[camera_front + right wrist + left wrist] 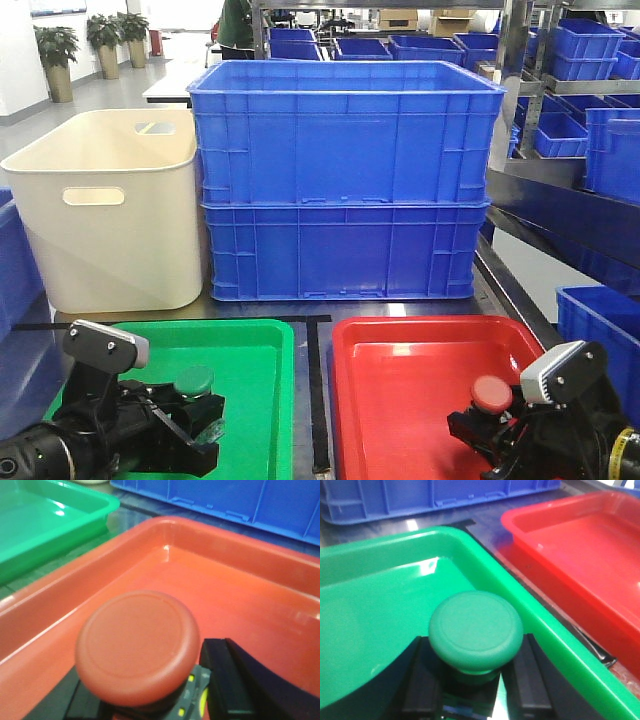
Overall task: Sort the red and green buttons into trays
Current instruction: 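Lower each button into its matching tray and open both grippers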
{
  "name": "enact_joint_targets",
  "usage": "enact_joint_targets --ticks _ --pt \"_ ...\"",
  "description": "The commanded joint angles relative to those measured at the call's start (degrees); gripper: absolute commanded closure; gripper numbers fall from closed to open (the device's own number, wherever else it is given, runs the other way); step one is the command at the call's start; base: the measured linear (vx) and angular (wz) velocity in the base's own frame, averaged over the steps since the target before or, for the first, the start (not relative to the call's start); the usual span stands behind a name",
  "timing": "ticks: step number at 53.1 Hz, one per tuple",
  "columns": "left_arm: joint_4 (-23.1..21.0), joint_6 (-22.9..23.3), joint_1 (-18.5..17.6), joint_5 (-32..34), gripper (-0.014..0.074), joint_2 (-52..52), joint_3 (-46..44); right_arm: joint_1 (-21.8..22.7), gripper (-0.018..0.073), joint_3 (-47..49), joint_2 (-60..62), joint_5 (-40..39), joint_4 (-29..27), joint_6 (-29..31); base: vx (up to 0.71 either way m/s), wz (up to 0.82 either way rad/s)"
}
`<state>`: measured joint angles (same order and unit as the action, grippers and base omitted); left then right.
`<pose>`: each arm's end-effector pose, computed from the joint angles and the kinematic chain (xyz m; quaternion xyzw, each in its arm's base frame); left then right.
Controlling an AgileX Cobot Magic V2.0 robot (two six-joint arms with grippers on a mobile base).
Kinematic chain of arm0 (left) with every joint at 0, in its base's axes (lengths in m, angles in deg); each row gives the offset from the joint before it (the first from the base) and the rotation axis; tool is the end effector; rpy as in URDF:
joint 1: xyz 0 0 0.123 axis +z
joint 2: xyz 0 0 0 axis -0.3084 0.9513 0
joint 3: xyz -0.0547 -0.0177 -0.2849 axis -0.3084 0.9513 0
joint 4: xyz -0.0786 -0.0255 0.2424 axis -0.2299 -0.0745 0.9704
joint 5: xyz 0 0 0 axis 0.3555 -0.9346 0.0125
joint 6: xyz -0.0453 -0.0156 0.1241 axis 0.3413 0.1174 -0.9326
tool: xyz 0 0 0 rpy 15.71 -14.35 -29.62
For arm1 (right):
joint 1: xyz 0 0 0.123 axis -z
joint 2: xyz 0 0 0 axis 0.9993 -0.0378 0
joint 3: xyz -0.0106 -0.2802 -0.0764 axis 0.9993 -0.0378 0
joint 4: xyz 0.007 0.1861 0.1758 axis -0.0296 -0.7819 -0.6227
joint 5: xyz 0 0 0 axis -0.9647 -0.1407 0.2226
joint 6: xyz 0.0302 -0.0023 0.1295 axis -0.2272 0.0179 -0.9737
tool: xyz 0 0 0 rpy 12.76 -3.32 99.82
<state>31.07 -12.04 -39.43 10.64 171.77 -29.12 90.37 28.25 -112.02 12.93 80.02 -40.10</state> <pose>0.3163 -0.1488 0.2178 0.1744 0.8173 -0.1894 0.5155 0.3311 0.0623 0.2004 -0.2468 0.7801 0.1762 0.5473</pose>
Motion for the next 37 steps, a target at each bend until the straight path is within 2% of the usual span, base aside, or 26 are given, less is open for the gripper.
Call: enact_joint_targets --ticks 1,15,20,28,37 --pt "-0.94 0.02 -0.05 5.16 0.0484 -1.67 -2.08 0.22 0.0457 1.86 1.71 -3.02 -2.64 0.96 0.0 0.0" --pt "-0.89 0.02 -0.05 4.47 0.0207 -0.02 -2.08 0.22 0.0209 1.86 1.71 -2.61 -2.7 0.96 0.0 0.0" --pt "-0.89 0.02 -0.05 4.47 0.014 0.16 -2.08 0.22 0.0127 1.86 1.71 -2.56 -2.7 0.96 0.0 0.0" --pt "-0.89 0.02 -0.05 4.47 0.0103 0.23 -2.08 0.22 0.0052 1.86 1.71 -2.55 -2.7 0.96 0.0 0.0" --pt "-0.89 0.02 -0.05 4.47 0.0103 -0.11 -2.08 0.22 0.0034 1.86 1.93 -2.64 -3.11 0.88 0.0 0.0"
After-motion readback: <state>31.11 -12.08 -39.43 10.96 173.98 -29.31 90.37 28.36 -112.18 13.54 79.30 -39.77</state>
